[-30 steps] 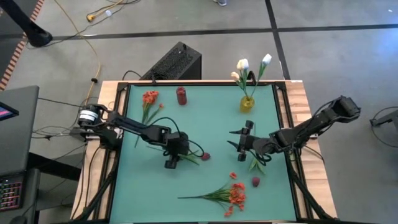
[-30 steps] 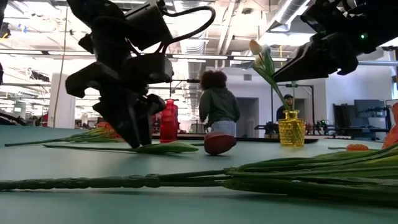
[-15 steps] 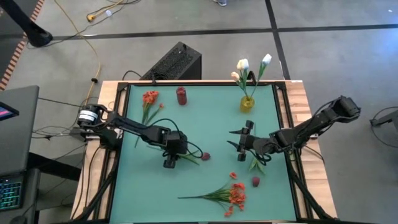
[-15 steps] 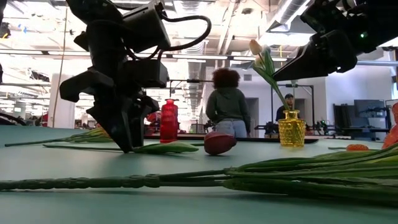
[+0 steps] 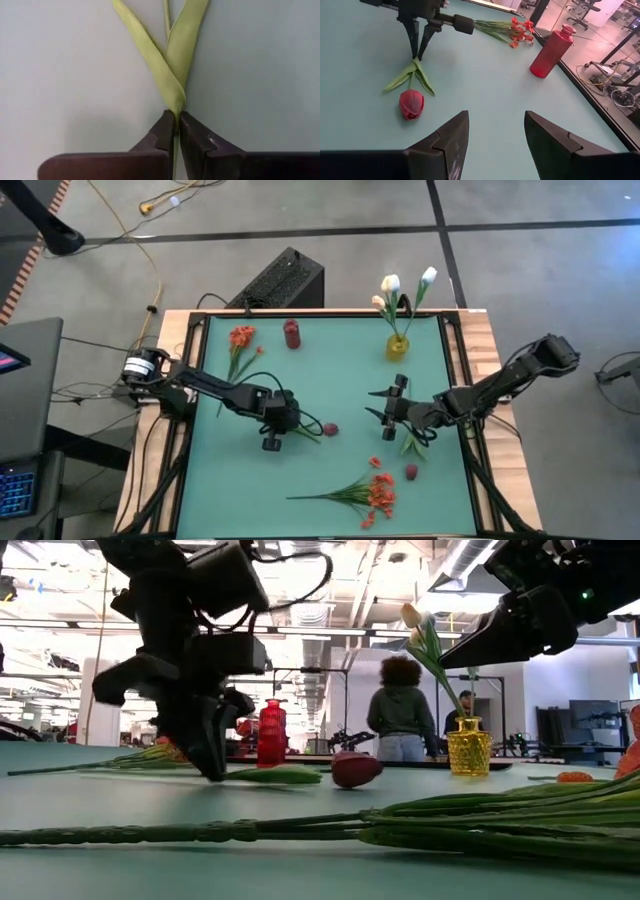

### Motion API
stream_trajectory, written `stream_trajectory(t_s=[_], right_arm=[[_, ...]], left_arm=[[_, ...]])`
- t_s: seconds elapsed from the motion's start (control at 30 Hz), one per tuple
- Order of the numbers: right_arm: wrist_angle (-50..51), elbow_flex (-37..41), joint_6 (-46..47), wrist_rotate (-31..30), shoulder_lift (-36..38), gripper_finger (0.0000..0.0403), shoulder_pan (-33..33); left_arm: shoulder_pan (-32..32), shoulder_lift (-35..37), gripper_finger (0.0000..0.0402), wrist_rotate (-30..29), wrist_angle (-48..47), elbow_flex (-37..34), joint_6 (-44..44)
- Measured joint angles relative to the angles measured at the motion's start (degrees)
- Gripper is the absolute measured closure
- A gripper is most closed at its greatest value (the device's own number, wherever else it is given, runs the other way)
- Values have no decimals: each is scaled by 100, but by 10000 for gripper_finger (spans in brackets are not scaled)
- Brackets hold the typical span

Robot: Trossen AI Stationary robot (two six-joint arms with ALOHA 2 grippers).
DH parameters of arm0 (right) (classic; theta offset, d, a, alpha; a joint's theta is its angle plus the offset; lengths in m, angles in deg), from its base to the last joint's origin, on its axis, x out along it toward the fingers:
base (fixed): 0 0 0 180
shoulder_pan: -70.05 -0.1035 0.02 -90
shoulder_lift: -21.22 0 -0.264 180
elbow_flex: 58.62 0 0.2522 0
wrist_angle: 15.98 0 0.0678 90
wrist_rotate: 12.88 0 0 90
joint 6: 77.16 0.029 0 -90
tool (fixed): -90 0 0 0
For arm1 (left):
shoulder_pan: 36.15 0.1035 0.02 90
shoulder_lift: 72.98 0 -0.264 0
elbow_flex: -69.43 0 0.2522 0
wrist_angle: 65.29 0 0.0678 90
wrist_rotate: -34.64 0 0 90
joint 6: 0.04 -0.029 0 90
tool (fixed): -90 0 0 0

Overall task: Sort flowers into vase by color
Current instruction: Put the left red flower into the red vase

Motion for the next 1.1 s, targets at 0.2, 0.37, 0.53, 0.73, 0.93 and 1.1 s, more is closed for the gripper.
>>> stream_trajectory(t_s=[0.2,0.37,0.53,0.73,0.93,1.1], right_arm=[[8,0,-5,2,0,187,0],[35,0,-2,4,0,187,4],[44,0,-2,16,0,187,4],[1,0,0,22,0,187,4],[-36,0,0,135,0,187,4],[-36,0,-8,142,0,187,4]], left_arm=[[160,820,400,-290,971,98,-335],[660,1713,401,-666,1966,89,-623],[1504,2366,401,-862,3529,-97,-808],[2936,2321,401,-229,4922,-223,-388],[4075,1877,401,599,6004,-228,142],[4493,1374,401,1194,6917,-226,887]])
